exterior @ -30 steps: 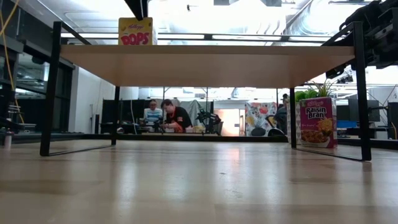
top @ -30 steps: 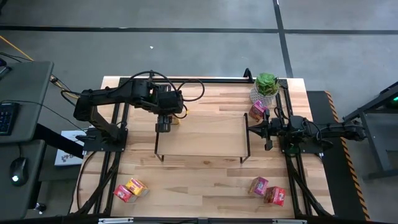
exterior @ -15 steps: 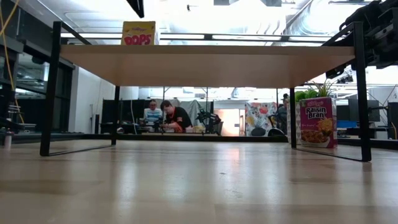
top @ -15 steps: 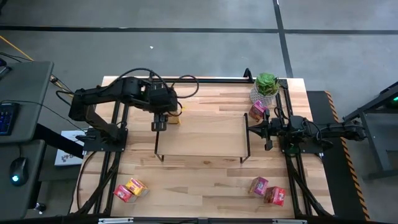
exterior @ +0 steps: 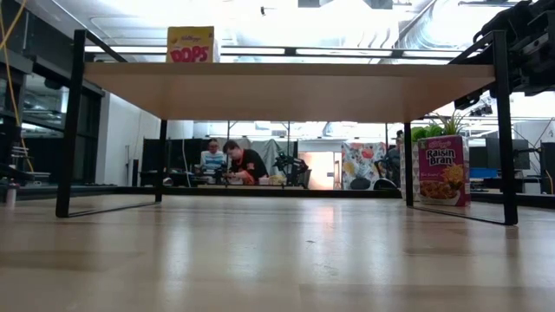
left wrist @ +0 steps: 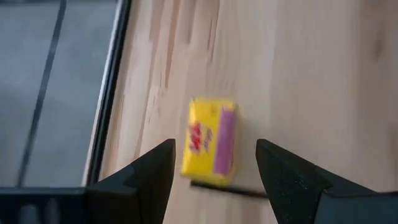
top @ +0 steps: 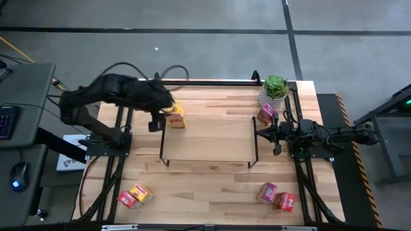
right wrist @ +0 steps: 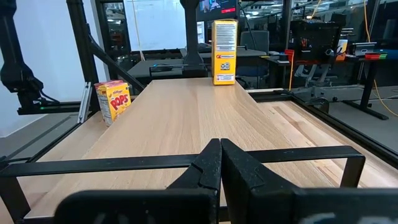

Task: Stack cereal on shelf
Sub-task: Put the yellow cereal box on the shelf

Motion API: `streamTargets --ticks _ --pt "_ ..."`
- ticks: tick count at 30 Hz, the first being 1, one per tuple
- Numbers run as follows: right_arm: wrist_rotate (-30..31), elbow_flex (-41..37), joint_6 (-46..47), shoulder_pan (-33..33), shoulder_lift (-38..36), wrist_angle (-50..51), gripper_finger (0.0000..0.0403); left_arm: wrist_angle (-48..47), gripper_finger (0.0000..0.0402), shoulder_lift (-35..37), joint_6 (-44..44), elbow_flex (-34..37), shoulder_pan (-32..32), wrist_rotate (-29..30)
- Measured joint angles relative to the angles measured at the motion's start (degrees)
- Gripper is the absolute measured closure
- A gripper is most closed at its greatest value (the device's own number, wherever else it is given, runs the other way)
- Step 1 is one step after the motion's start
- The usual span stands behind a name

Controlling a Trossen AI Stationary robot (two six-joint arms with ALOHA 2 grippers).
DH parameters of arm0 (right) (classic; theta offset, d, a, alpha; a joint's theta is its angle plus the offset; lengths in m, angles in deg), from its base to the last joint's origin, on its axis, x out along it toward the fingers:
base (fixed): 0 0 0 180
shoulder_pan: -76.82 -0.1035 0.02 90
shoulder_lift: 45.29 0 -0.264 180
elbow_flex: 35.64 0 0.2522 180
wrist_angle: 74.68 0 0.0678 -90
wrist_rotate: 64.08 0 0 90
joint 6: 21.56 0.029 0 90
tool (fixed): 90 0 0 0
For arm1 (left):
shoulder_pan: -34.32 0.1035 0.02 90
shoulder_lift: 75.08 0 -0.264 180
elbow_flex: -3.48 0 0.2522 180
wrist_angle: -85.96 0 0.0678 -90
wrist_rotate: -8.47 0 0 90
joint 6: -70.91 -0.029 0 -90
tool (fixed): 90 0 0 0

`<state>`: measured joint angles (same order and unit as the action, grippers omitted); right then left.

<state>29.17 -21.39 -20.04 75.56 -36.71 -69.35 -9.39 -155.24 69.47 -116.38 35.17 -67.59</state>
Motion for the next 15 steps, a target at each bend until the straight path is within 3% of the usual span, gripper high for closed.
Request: streamTargets --ticks 7,15 --pt "0.00 0.00 -0.02 0.00 0.02 0.01 0.0402 18.87 0.0188 12.37 3.24 10.92 -2.73 -10.42" --pt "0.00 -0.02 -0.02 0.00 0.02 0.01 0.0402 40.80 0.0188 22.62 12.32 33.03 -17.34 -12.46"
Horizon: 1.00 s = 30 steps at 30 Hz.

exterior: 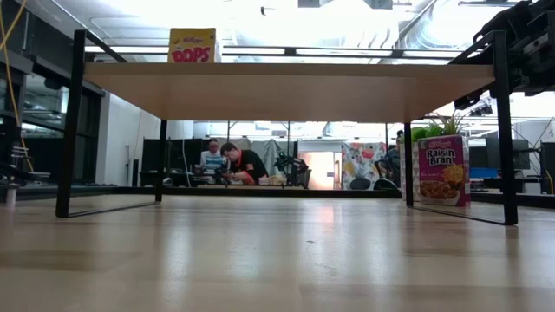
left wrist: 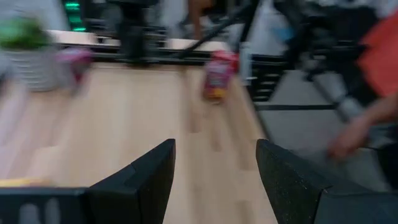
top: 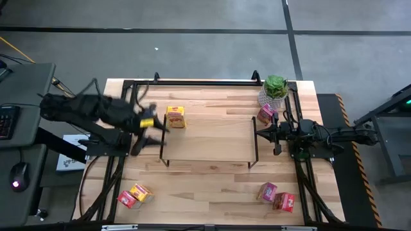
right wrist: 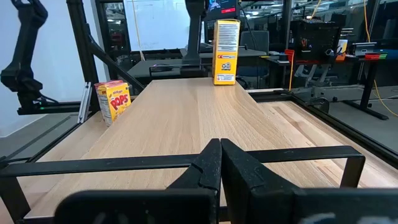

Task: Stack cereal on shelf
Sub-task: Put the yellow cereal box on the shelf

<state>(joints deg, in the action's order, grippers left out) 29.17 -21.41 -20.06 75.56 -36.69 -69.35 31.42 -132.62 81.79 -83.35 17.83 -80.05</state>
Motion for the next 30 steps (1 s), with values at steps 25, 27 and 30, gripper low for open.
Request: streamTargets --ticks 25,27,30 --pt "0.00 0.02 0.02 0.02 0.00 0.02 0.0402 -14.39 0.0188 -30.59 8.28 -8.03 -36.53 13.58" --pt "0.01 0.01 0.01 0.01 0.00 0.02 0.0402 -16.37 0.0188 -32.29 9.85 -8.96 -38.24 13.89" --pt "0.00 0.02 0.02 0.02 0.00 0.02 0.0402 -18.46 0.0188 -34.82 13.08 -9.86 -40.88 13.91"
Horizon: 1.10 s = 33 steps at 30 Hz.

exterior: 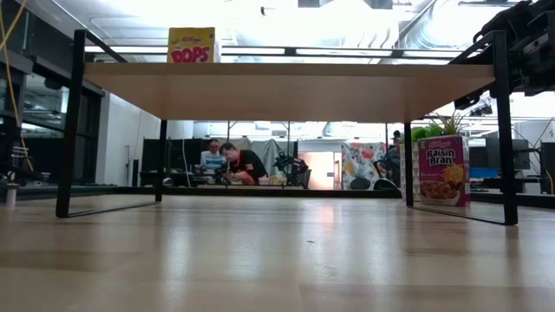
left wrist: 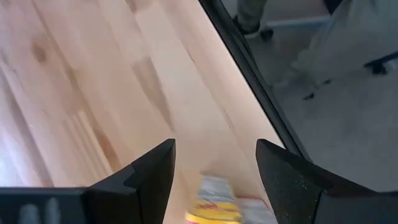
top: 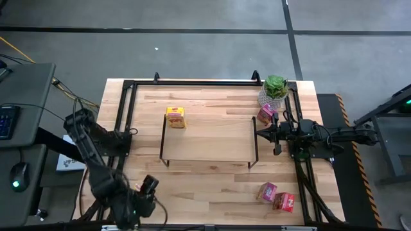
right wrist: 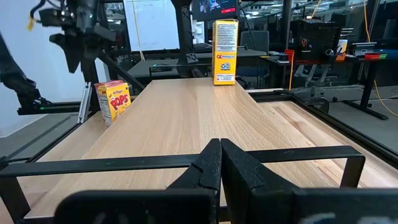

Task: Stack cereal on shelf
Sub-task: Put the yellow cereal box on the shelf

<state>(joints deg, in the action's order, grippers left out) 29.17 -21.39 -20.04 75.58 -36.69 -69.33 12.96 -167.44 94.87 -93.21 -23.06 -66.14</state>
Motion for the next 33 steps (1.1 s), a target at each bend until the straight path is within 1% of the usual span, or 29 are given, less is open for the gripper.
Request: streamTargets --ticks 7,11,14,17,21,27,29,33 --pt "0.01 -0.01 0.00 -0.01 0.00 0.00 0.0402 -5.93 0.0188 -3.82 5.98 -0.22 -4.70 1.94" --pt "0.02 0.00 -0.02 -0.02 0.02 0.00 0.0402 -9.71 0.0188 -4.80 7.91 -0.22 -5.49 4.95" --pt "0.01 -0.01 0.00 0.00 0.01 0.00 0.0402 -10.17 0.0188 -4.80 7.96 -0.22 -5.45 6.09" --pt "0.01 0.00 0.00 -0.01 0.01 0.00 0.0402 -10.14 0.0188 -4.80 8.21 -0.22 -5.11 5.78" --pt "0.02 0.00 -0.02 -0.02 0.02 0.00 0.0402 -10.14 0.0188 -4.80 11.39 -0.22 -5.12 4.78" --pt "0.00 0.00 -0.01 -0.02 0.02 0.00 0.0402 -9.80 0.0188 -4.80 13.31 -0.22 -5.12 4.36" --pt "0.00 0.00 0.00 0.00 0.02 0.00 0.0402 -9.93 0.0188 -4.80 13.06 -0.22 -5.10 4.38" --pt "0.01 -0.01 0.00 -0.01 0.01 0.00 0.0402 -9.90 0.0188 -4.80 9.88 -0.22 -5.08 3.63"
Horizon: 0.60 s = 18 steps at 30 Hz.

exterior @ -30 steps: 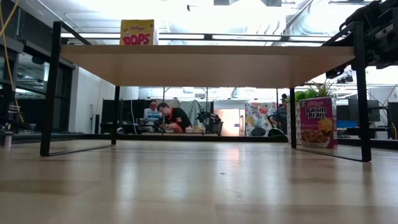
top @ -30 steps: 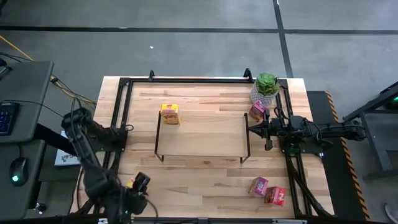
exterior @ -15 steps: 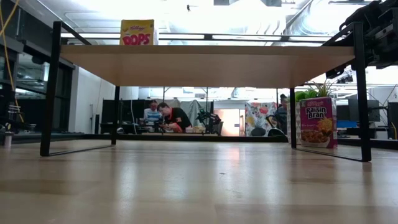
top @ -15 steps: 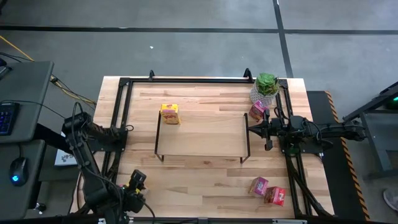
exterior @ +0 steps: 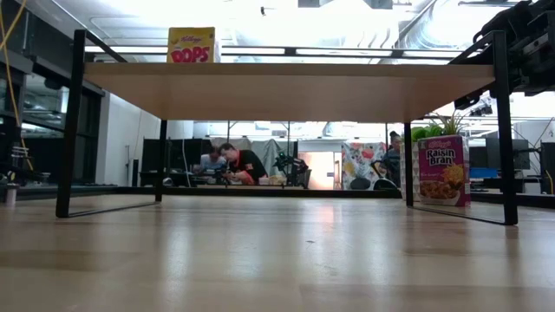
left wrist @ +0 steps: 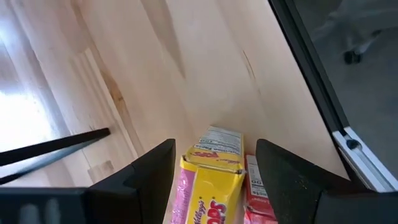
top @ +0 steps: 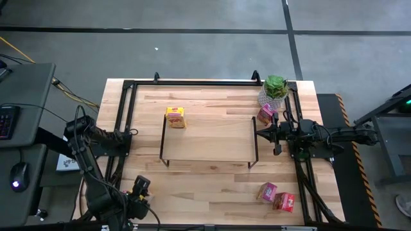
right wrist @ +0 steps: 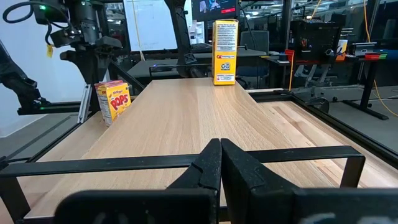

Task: Stack cereal on shelf
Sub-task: Put the yellow cereal box on the shelf

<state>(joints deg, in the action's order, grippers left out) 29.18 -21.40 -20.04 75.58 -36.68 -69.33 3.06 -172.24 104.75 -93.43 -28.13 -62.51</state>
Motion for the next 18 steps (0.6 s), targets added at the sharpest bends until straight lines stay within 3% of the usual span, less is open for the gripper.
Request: streamTargets --ticks 8,18 --pt "-0.01 0.01 -0.02 -0.01 -0.01 0.00 0.0402 -0.02 0.0180 0.02 -0.98 0.00 0.24 -1.91" --pt "-0.01 0.01 -0.01 -0.01 0.01 0.00 0.0402 -0.08 0.0114 0.04 3.07 0.02 2.18 -2.25"
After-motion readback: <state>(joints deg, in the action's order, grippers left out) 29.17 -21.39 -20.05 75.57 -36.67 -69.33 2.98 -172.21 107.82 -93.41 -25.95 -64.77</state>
